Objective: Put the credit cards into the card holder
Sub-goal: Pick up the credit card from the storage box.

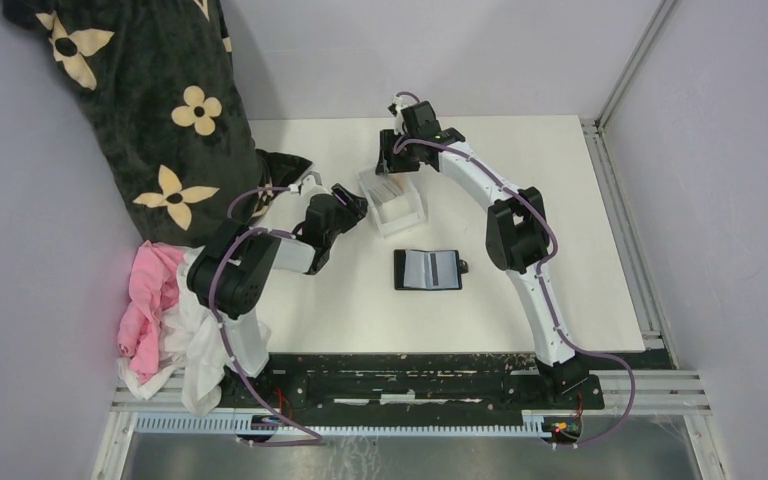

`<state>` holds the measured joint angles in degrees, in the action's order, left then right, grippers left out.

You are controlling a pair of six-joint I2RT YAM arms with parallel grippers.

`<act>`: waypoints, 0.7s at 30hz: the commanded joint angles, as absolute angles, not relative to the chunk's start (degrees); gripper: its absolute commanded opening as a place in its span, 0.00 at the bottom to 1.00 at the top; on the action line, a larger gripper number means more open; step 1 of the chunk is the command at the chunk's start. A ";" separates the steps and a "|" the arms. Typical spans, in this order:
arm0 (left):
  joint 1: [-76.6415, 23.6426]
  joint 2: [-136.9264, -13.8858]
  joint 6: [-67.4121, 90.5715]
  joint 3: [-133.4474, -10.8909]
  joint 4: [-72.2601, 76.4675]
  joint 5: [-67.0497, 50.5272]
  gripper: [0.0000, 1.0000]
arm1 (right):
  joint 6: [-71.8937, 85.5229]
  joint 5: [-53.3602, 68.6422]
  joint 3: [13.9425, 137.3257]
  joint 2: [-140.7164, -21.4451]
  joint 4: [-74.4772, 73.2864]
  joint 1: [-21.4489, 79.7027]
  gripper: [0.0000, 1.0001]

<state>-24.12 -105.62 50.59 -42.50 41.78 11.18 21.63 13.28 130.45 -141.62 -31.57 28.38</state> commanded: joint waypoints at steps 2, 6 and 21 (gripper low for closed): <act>-23.31 -107.61 52.32 -45.71 46.78 7.00 0.63 | 24.34 17.44 131.29 -142.78 -30.64 28.33 0.52; -22.79 -109.05 52.42 -46.39 48.40 4.24 0.63 | 26.48 19.87 129.01 -142.20 -28.46 28.26 0.46; -22.16 -110.48 52.12 -48.05 47.64 1.68 0.62 | 27.71 21.28 124.03 -136.01 -25.78 28.67 0.30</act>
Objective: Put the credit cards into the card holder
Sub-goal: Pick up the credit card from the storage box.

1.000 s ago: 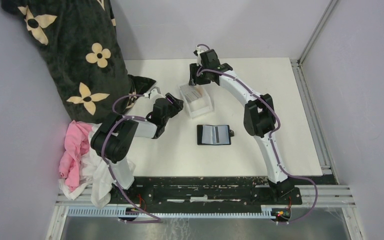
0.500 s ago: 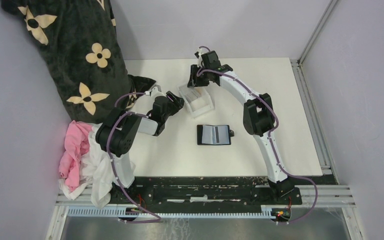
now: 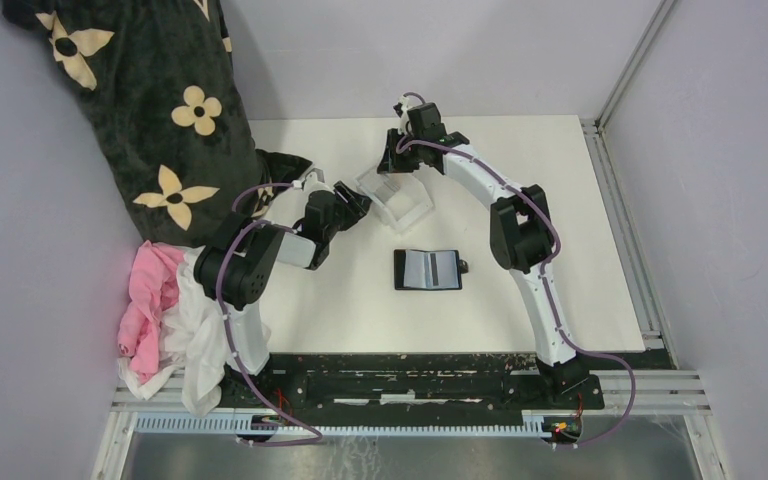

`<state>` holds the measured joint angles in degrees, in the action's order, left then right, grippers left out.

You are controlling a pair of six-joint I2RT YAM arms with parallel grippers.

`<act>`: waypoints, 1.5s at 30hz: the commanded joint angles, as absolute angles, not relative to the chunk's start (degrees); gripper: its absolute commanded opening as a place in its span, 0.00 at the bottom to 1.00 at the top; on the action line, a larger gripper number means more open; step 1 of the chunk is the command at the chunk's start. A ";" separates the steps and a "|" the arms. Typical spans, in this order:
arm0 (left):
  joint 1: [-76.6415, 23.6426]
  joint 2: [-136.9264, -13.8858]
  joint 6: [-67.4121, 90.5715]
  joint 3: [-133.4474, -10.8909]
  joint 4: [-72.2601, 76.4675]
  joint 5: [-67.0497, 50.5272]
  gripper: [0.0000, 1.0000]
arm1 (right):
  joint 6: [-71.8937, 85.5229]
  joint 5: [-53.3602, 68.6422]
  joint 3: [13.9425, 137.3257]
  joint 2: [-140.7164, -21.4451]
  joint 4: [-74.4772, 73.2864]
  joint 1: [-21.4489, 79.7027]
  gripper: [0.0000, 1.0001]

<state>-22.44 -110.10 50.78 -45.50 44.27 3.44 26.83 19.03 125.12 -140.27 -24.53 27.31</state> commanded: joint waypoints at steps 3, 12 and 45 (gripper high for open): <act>-22.12 -110.18 52.10 -47.77 47.57 1.61 0.62 | 27.69 20.89 123.85 -135.22 -25.75 28.96 0.29; -21.96 -109.42 51.94 -47.25 47.64 1.59 0.62 | 27.17 19.36 123.25 -133.46 -25.88 29.52 0.24; -22.05 -92.59 50.23 -37.14 44.52 3.90 0.62 | 15.93 -3.58 108.36 -114.23 -29.11 32.07 0.01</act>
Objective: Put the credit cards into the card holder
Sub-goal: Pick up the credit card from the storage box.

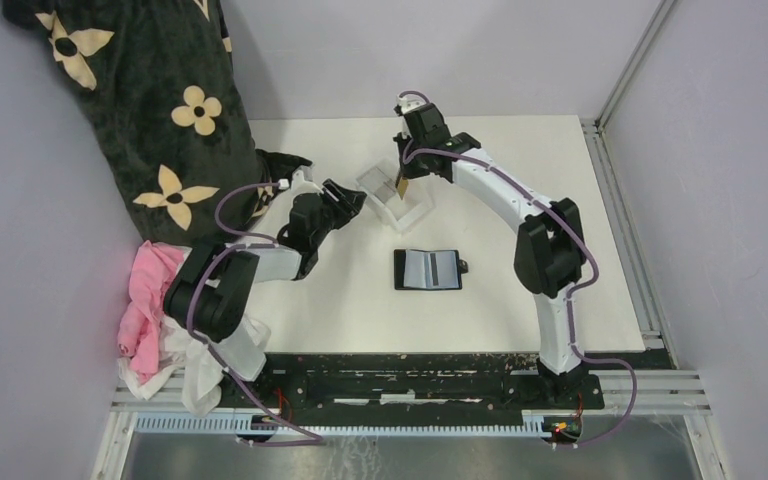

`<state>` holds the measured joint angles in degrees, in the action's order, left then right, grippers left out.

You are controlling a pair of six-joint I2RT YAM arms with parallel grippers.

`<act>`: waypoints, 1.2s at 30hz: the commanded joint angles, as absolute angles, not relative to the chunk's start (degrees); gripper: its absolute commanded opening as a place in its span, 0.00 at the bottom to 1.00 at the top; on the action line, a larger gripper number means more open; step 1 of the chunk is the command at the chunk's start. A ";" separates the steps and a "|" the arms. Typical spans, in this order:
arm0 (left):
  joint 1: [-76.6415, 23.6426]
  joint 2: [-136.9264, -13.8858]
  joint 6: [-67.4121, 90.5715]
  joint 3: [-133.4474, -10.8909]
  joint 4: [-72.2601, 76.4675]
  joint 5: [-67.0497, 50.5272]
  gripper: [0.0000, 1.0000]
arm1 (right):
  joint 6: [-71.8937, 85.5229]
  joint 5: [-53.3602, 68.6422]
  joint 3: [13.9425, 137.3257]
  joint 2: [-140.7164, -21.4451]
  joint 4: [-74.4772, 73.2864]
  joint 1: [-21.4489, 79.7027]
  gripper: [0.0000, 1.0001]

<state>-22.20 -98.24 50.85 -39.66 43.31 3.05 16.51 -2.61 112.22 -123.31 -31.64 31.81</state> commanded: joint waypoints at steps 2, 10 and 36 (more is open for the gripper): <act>-22.13 -89.87 50.03 -35.06 45.36 2.83 0.62 | 16.41 -2.24 104.23 -110.04 -28.59 32.12 0.01; -23.58 -83.28 46.68 -28.70 58.40 -17.18 0.62 | 19.46 8.40 81.56 -86.47 -27.55 32.16 0.01; -37.01 -87.80 37.89 -38.03 45.69 -55.59 0.56 | 31.38 29.38 46.94 -52.22 -24.92 32.12 0.01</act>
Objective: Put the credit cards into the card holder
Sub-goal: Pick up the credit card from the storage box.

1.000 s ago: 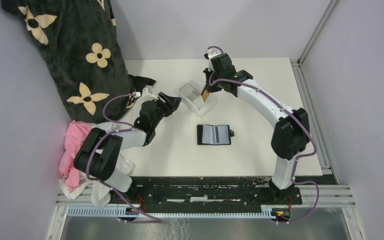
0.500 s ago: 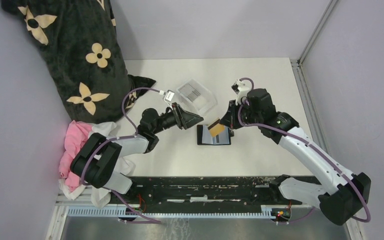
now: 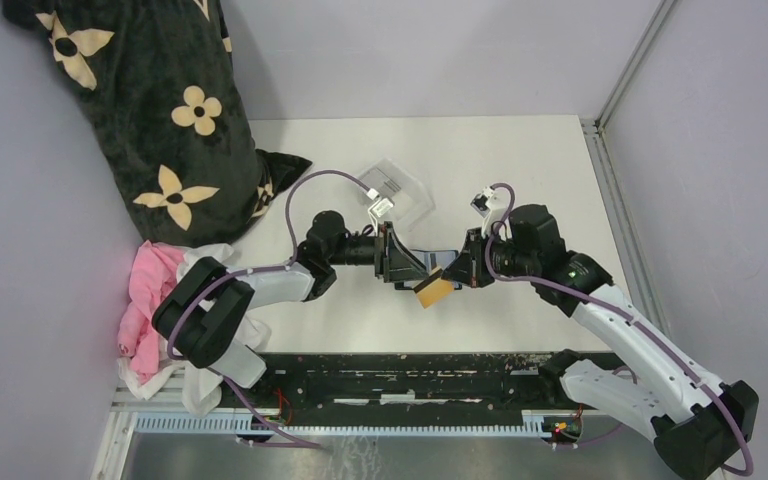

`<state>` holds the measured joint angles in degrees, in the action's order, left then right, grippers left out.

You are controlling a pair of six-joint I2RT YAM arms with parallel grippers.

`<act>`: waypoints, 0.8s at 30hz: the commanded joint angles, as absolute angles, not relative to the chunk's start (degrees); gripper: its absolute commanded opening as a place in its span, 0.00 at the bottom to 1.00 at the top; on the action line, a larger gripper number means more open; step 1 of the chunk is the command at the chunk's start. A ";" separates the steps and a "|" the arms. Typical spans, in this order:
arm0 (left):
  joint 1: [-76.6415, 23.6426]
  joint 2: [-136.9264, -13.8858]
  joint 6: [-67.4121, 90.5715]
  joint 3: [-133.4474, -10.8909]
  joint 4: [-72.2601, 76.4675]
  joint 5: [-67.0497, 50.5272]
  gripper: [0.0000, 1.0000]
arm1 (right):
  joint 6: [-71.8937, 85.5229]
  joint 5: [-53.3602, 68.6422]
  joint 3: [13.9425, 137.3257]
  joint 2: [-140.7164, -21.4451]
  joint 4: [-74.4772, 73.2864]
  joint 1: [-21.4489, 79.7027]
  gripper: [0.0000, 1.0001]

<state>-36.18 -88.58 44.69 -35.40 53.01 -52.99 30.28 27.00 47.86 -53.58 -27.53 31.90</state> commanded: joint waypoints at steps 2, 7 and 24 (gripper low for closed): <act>-37.29 -88.20 37.41 -38.69 44.38 -56.02 0.54 | 31.45 30.03 46.56 -52.28 -24.67 32.08 0.01; -38.16 -88.87 36.12 -39.62 42.13 -56.87 0.47 | 31.73 31.28 46.35 -52.29 -24.28 31.81 0.01; -40.06 -93.69 41.70 -41.07 47.83 -62.53 0.28 | 33.67 38.10 45.97 -55.42 -21.06 25.35 0.01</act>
<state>-39.29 -92.25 39.33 -39.62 42.89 -58.83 32.21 35.16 45.91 -54.85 -26.85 26.48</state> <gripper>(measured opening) 0.315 0.014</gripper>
